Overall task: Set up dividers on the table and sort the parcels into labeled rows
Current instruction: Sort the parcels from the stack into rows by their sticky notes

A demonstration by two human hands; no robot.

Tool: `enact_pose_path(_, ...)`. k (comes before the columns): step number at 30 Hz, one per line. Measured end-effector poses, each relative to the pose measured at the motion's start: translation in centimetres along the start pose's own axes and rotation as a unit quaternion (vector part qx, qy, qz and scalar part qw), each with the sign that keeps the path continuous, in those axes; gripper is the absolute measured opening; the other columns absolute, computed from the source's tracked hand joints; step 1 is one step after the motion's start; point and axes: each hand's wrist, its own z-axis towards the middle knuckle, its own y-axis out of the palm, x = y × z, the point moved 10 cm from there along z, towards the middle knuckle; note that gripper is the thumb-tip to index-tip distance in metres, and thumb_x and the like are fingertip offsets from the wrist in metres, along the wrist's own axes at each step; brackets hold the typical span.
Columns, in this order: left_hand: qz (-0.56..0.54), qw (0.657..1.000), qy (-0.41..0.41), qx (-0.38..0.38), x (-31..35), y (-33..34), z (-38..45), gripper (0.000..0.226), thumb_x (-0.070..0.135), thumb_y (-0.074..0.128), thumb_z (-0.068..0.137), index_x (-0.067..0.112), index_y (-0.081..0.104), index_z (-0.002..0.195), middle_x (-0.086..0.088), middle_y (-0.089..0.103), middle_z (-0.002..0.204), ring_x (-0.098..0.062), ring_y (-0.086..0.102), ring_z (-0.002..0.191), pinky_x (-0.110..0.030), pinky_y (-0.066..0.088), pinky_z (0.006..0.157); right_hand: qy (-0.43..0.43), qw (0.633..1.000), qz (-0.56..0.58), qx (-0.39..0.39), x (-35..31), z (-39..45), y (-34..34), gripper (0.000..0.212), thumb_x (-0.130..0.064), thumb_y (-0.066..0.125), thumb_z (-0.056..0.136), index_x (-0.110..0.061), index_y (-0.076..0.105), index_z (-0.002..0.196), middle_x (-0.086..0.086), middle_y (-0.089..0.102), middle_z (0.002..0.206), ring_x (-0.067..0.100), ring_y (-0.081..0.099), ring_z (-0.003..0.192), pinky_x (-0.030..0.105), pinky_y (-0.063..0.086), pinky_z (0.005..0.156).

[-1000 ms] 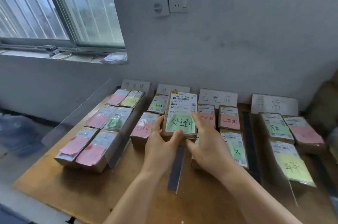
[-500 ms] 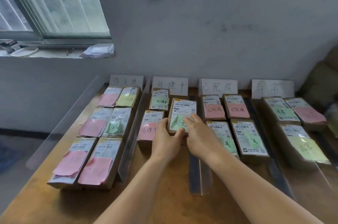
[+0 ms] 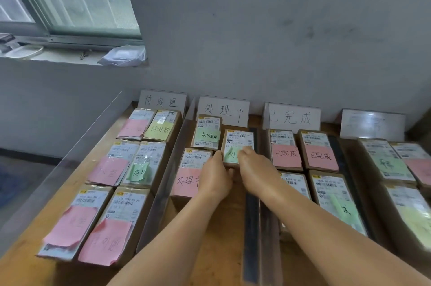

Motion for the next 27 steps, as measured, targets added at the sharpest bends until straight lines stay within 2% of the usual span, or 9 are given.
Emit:
enact_pose_path(3,0.053,0.998,0.013,0.006,0.5,0.5,2.1,0.031,0.014,0.057,0.091,0.018,0.053,0.121,-0.003,0.06,0.119,-0.021,0.056,0.106,-0.027,0.042,0.082,-0.004,1.0,-0.018,-0.013,0.7,1.7,0.5,0.033,-0.009,0.056,0.089,-0.009,0.049,0.121,0.009,0.049,0.118,0.027,0.055,0.094,0.032,0.043,0.07)
enact_pose_path(6,0.066,0.998,-0.006,-0.021,0.0,2.0,3.5,0.048,0.011,0.056,0.091,0.022,0.044,0.136,-0.006,0.05,0.13,-0.024,0.051,0.114,-0.033,0.044,0.094,-0.014,0.999,-0.029,-0.036,1.1,3.0,1.2,0.037,-0.009,0.055,0.089,-0.01,0.05,0.126,0.01,0.05,0.12,0.027,0.056,0.097,0.035,0.048,0.076)
enact_pose_path(9,0.152,0.988,0.012,-0.037,-0.1,3.0,4.6,0.06,0.009,0.059,0.088,0.023,0.036,0.142,-0.007,0.045,0.13,-0.025,0.047,0.116,-0.034,0.041,0.092,-0.022,0.996,-0.051,-0.064,1.6,4.5,2.0,0.043,-0.009,0.055,0.089,-0.009,0.046,0.131,0.011,0.049,0.121,0.029,0.056,0.1,0.035,0.046,0.074)
enact_pose_path(12,0.245,0.968,0.062,-0.007,0.7,2.9,5.6,0.049,0.012,0.061,0.088,0.022,0.045,0.134,-0.005,0.044,0.128,-0.024,0.037,0.12,-0.034,0.039,0.094,-0.036,0.994,-0.075,-0.077,1.6,5.8,2.8,0.038,-0.01,0.051,0.091,-0.009,0.048,0.129,0.012,0.049,0.12,0.031,0.051,0.104,0.035,0.041,0.071)
enact_pose_path(15,0.318,0.939,0.127,0.013,1.7,3.1,6.5,0.04,0.019,0.06,0.089,0.022,0.051,0.129,-0.002,0.041,0.135,-0.024,0.027,0.13,-0.034,0.025,0.108,-0.046,0.993,-0.087,-0.066,1.3,6.8,3.2,0.032,-0.013,0.048,0.094,-0.009,0.051,0.125,0.011,0.051,0.119,0.031,0.045,0.111,0.036,0.042,0.079)
enact_pose_path(17,0.339,0.93,0.141,0.011,1.8,3.2,7.1,0.045,0.022,0.059,0.091,0.022,0.048,0.134,-0.002,0.035,0.145,-0.026,0.015,0.143,-0.036,0.011,0.116,-0.052,0.993,-0.093,-0.049,1.3,7.4,3.1,0.031,-0.015,0.045,0.095,-0.008,0.052,0.125,0.011,0.052,0.121,0.03,0.044,0.114,0.037,0.041,0.087)
enact_pose_path(19,0.35,0.926,0.142,0.005,1.7,3.4,7.6,0.046,0.023,0.055,0.094,0.022,0.044,0.139,-0.002,0.03,0.152,-0.025,0.006,0.147,-0.038,0.003,0.118,-0.058,0.992,-0.104,-0.033,1.3,8.0,3.0,0.031,-0.016,0.044,0.096,-0.008,0.053,0.125,0.011,0.053,0.122,0.029,0.044,0.116,0.037,0.038,0.094)
enact_pose_path(27,0.344,0.93,0.129,-0.019,1.0,3.6,7.5,0.057,0.024,0.054,0.095,0.022,0.03,0.147,0.0,0.026,0.155,-0.022,0.002,0.148,-0.039,0.002,0.119,-0.062,0.992,-0.111,-0.014,1.6,7.4,2.0,0.035,-0.02,0.048,0.094,-0.011,0.049,0.128,0.008,0.052,0.128,0.027,0.04,0.122,0.038,0.029,0.105)
